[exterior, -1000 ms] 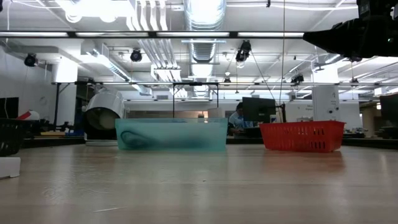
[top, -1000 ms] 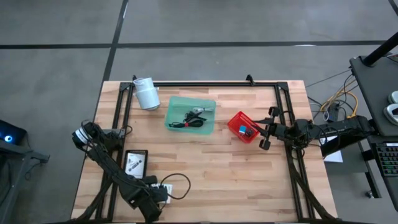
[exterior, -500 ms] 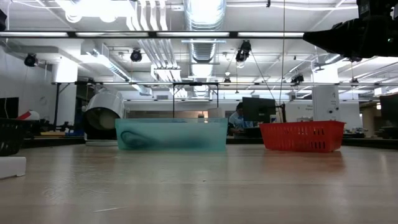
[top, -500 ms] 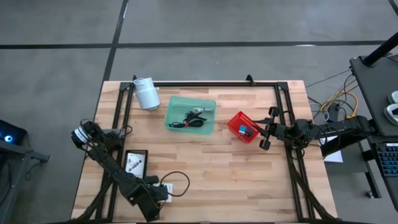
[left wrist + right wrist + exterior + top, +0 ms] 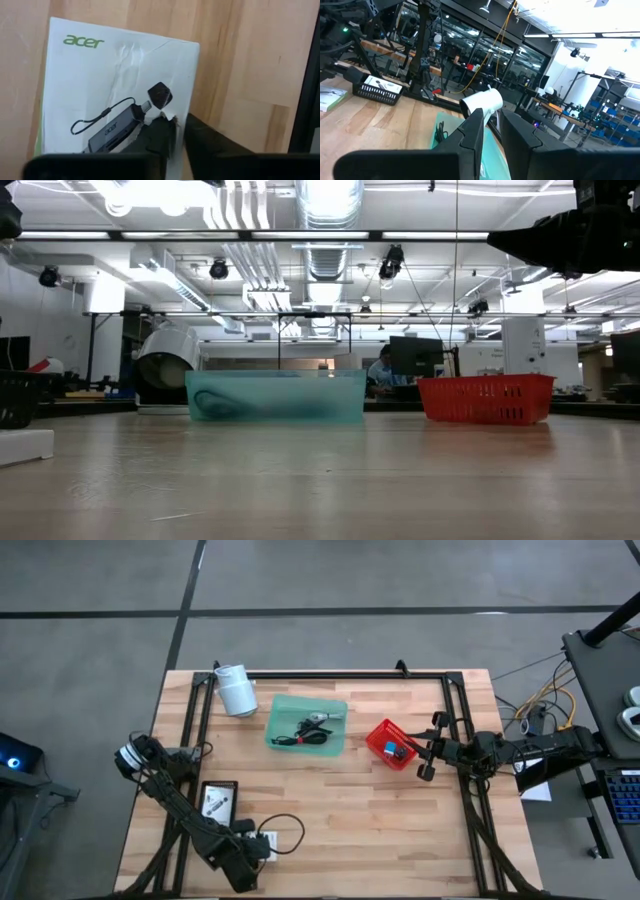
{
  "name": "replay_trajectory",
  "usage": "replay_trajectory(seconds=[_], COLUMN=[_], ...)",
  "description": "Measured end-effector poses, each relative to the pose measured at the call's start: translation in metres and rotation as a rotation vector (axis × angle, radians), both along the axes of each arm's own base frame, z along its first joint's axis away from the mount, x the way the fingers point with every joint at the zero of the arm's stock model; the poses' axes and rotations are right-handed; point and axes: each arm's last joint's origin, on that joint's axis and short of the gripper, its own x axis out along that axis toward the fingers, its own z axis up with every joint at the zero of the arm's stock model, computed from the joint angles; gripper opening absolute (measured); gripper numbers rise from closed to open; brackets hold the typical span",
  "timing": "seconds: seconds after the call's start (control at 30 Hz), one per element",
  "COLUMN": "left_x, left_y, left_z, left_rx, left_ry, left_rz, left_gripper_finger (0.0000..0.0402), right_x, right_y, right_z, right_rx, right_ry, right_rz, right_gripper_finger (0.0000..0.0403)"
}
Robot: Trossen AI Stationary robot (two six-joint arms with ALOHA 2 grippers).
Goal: Pick and place items into bin
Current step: Put the card reader box into the black bin
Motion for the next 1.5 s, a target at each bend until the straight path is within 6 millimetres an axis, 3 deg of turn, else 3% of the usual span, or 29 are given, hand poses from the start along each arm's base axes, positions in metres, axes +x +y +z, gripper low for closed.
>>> replay_trajectory(seconds=[0.1,0.37,0.57,1.0,1.2,1.33,1.5], left_x=[0.000,0.003,0.017,0.041,0.053,0.053,0.038], left_y=[0.000,-0.002,0.003,0.044,0.054,0.061,0.073], left_z=[0.000,0.003,0.017,0.044,0.055,0.068,0.085], left_rx=[-0.003,0.004,-0.034,-0.093,-0.089,-0.034,0.054], left_ry=[-0.001,-0.007,-0.042,0.008,-0.064,-0.086,0.009], left_rz=[-0.001,-0.032,-0.001,0.439,0.523,0.573,0.719], left_gripper_finger=[0.0009,0.0004,0.0002,0.0000,0.0000,0.0000,0.0000], right_x=[0.000,0.000,0.000,0.000,0.000,0.000,0.000], right_y=[0.000,0.000,0.000,0.000,0.000,0.000,0.000], right_z=[0.000,0.000,0.000,0.000,0.000,0.000,0.000], right_rx=[0.000,-0.005,-0.007,-0.007,-0.007,-0.007,-0.007], right_ry=[0.000,0.001,0.002,0.001,0.001,0.001,0.001], right_rz=[0.000,-0.001,-0.001,-0.002,-0.001,-0.001,-0.001], right_gripper_finger=[0.0052,0.0052,0.0052,0.0052,0.0052,0.0052,0.0052])
